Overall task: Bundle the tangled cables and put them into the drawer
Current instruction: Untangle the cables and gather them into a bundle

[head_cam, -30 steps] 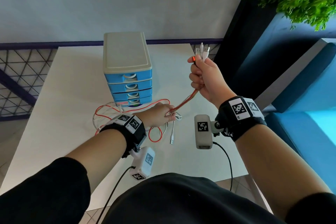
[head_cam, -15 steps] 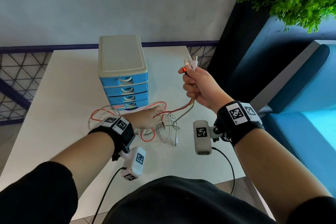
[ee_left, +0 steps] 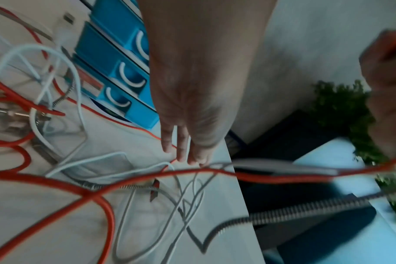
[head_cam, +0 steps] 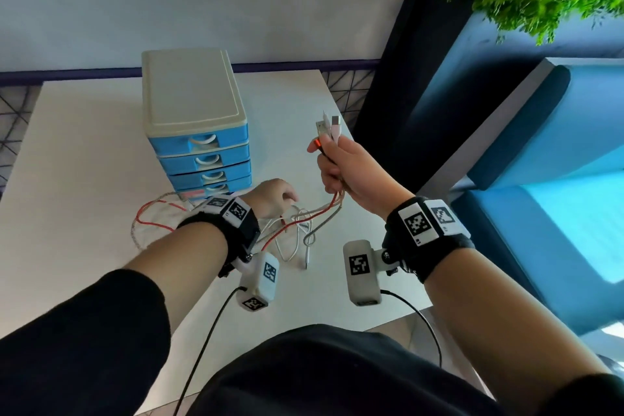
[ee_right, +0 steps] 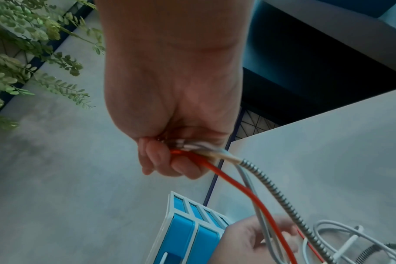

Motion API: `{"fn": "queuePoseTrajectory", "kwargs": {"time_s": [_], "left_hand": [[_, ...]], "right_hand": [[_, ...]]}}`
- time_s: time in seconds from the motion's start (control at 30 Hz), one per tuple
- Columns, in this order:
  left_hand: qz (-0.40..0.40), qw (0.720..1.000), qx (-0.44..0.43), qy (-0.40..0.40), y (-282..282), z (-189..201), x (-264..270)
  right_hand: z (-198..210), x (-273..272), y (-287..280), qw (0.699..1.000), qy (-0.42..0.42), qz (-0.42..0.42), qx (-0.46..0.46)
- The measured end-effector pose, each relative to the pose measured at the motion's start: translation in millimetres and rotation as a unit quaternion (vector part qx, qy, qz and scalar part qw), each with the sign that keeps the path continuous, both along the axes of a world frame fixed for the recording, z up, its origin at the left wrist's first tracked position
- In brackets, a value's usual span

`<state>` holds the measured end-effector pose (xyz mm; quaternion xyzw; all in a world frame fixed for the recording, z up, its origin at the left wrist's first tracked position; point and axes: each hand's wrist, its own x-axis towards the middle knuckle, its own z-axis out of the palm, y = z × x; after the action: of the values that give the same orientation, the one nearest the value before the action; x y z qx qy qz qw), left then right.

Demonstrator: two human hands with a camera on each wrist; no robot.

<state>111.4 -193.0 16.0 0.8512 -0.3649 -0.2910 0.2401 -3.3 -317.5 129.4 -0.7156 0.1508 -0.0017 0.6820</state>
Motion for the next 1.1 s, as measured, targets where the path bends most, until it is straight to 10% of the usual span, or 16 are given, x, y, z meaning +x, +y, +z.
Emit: {"fn": "queuePoseTrajectory", "kwargs": {"time_s": [0.2, 0.47, 0.63, 0.87, 1.1], "left_hand": [[-0.097, 0.994, 0.041, -0.011, -24.2, -16.1, -19.1], [0.098, 0.991, -0.089, 0.006, -3.5, 1.3, -3.4], [0.298, 0.893, -0.255, 0.22, 28.1, 31.5, 3.9], [0.336, 0.835, -0.382, 0.21, 55.0, 66.2, -26.2], [0.257, 0.867, -0.334, 0.266, 102.3, 71.8, -46.9]], "right_hand": [[0.5, -10.3, 2.3, 1.0, 0.02, -0.008, 0.004], [-20.3, -8.5, -2.8, 0.993, 0.116, -0.012, 0.007], [-32.9, 9.3, 12.2, 0.987, 0.142, -0.053, 0.057], [-41.5, 33.5, 43.3, 0.968, 0.131, -0.056, 0.207], [-34.6, 61.8, 63.9, 0.944, 0.082, -0.102, 0.302]]}}
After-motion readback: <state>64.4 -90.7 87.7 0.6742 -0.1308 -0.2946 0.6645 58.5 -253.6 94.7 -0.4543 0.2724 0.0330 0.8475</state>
